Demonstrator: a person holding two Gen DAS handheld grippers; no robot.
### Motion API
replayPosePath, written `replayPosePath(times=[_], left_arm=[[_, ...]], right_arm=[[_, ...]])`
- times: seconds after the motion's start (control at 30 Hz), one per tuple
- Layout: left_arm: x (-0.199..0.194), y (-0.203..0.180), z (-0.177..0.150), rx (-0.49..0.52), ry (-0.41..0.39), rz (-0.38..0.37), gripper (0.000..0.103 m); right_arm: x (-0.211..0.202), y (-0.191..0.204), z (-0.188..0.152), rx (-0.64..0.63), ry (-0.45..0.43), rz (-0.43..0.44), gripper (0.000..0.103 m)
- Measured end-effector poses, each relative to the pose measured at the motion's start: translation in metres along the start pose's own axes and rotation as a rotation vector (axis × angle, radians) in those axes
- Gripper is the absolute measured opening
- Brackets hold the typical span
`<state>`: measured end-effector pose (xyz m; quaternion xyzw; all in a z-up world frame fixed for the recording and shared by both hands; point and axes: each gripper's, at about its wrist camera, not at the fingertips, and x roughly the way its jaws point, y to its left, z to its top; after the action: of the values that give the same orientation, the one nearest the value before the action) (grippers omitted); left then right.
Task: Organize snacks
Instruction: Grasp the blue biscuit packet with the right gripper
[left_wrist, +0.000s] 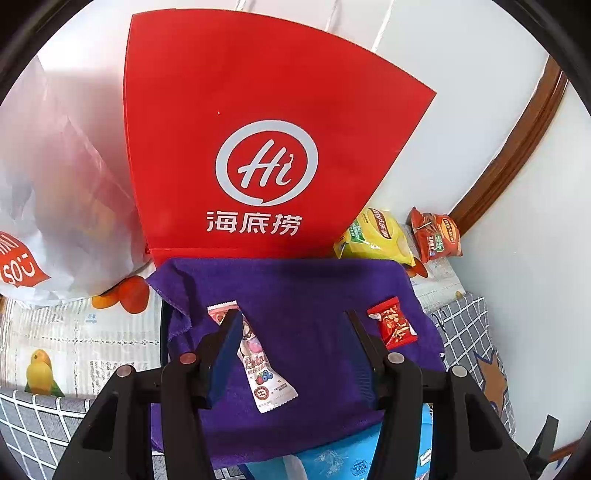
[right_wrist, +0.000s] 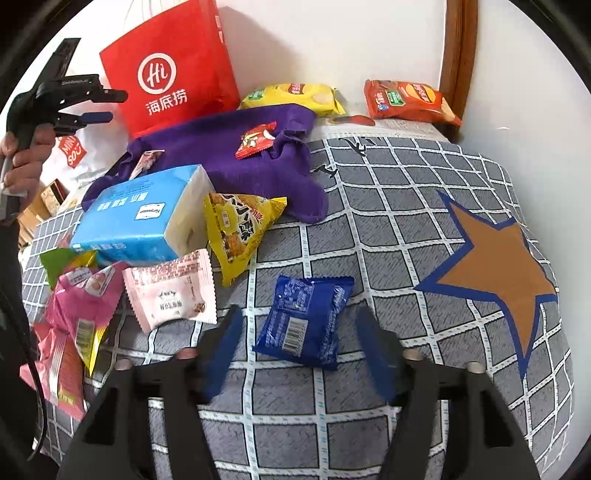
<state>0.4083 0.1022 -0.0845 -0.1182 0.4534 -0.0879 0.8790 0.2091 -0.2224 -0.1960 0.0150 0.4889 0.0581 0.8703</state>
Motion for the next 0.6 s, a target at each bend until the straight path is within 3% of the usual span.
replayPosePath(times=[0.13, 0.17, 0.2, 0.43, 0.6], left_arm=[[-0.003, -0.005, -0.002, 0.013, -0.004, 0.006, 0.052], [-0.005, -0.006, -0.002, 0.017, -0.008, 0.009, 0.052], [-0.009, -0.008, -0.002, 0.023, -0.014, 0.012, 0.052], [-0.039, -0.01, -0.012, 0.046, -0.057, 0.073, 0.053], [-0.048, 0.006, -0.041, 0.048, -0.006, 0.112, 0.054]], right_arm=[[0.028, 0.002, 0.002, 0.054, 0.046, -0.03, 0.065], [0.032, 0.003, 0.002, 0.067, 0.029, -0.051, 0.061], [0.031, 0.004, 0.001, 0.069, -0.01, -0.086, 0.047], [0.031, 0.006, -0.002, 0.028, -0.067, -0.095, 0.044], [0.031, 0.004, 0.0, 0.033, -0.067, -0.087, 0.045]])
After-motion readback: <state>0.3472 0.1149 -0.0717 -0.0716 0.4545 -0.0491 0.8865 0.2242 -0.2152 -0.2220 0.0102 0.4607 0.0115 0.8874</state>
